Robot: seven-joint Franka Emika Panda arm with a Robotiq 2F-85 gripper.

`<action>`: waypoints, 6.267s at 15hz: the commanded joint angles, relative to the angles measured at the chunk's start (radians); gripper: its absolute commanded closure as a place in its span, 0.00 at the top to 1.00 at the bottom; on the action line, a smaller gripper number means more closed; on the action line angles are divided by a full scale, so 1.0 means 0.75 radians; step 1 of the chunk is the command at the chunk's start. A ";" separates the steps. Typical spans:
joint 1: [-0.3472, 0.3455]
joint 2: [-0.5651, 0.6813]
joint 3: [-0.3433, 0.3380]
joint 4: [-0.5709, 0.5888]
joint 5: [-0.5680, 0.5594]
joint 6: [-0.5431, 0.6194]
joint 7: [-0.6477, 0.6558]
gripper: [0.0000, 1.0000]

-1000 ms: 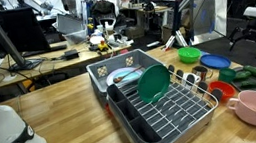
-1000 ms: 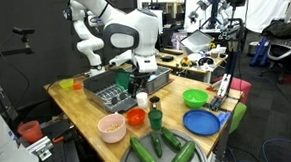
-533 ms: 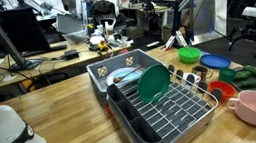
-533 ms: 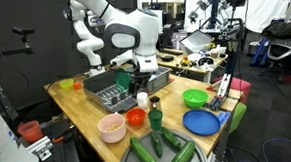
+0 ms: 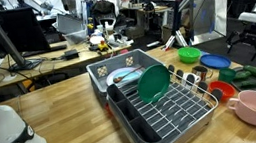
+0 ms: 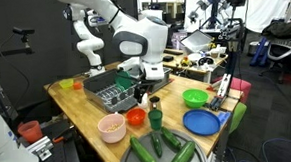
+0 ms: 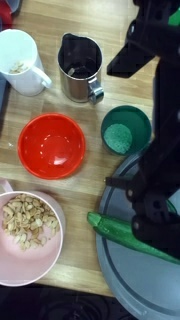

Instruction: Pour the contents in the dark green cup into the orange bowl

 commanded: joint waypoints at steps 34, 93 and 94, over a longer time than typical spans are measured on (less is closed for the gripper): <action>-0.140 0.556 -0.005 0.414 0.358 -0.147 -0.097 1.00; -0.208 0.858 0.012 0.743 0.510 -0.447 -0.174 0.45; -0.206 0.849 0.010 0.731 0.513 -0.439 -0.182 0.45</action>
